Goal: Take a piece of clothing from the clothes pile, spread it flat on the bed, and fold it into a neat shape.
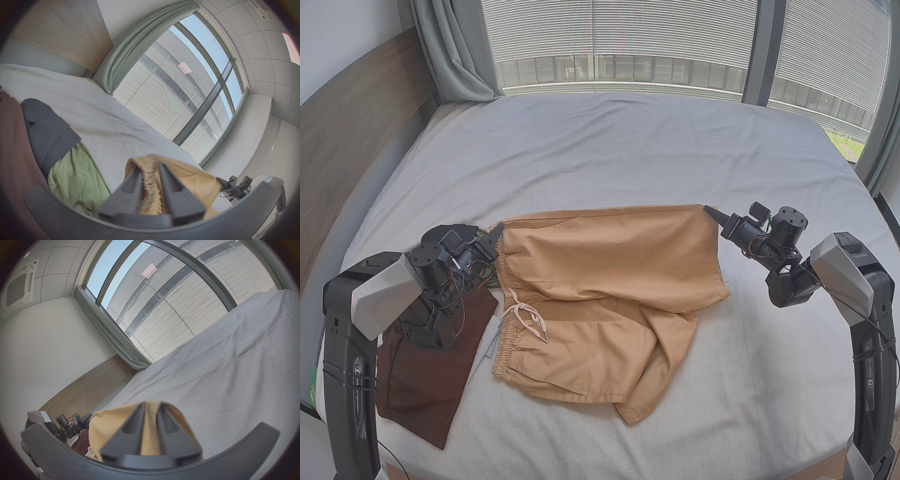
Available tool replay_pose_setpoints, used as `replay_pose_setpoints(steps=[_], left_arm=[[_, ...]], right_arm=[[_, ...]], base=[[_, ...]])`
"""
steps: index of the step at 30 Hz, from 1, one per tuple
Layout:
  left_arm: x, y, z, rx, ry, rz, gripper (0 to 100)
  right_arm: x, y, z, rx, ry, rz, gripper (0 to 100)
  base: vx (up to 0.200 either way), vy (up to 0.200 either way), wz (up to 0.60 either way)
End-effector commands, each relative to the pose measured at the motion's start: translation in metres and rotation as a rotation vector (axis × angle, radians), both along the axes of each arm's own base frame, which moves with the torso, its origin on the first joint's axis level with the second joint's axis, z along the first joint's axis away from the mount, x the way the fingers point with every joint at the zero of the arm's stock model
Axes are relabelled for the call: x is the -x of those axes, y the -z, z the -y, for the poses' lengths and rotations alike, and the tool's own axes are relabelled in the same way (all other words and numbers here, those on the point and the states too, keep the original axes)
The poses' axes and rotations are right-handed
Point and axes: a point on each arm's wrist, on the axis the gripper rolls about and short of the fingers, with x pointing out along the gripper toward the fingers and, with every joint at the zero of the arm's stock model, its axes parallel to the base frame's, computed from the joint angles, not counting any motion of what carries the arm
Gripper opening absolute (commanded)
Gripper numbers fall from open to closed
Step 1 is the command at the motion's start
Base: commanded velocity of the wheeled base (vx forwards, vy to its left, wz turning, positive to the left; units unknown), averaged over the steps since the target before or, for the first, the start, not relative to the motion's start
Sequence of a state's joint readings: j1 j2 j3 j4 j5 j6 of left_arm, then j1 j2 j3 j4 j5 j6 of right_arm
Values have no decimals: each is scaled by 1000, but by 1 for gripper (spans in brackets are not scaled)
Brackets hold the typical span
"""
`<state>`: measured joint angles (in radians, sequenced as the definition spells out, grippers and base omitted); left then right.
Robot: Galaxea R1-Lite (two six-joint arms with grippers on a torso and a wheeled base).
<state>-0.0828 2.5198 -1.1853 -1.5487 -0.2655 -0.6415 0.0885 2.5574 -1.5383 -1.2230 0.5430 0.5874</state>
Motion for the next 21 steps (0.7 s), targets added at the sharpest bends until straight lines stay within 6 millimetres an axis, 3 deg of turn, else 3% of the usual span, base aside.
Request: replay_pose_setpoints(steps=[1,7,13,21], left_arm=[[-1,3,2,24,12,-15,100],[0,3,5,53,24,-50,100],[4,5,6,53,24,-60,100],[25,-17,4,45,33,-61,100]], right_arm=[[-6,0,-3,-6,14,17,100],[-2,8,-3,-4,27,-15,100],[10,-1,-7,-2,16,-20,100],[35,-12,-15,1,-5,-40,100]], base=[[0,0,0],[0,0,0],[0,0,0],[0,0,0]])
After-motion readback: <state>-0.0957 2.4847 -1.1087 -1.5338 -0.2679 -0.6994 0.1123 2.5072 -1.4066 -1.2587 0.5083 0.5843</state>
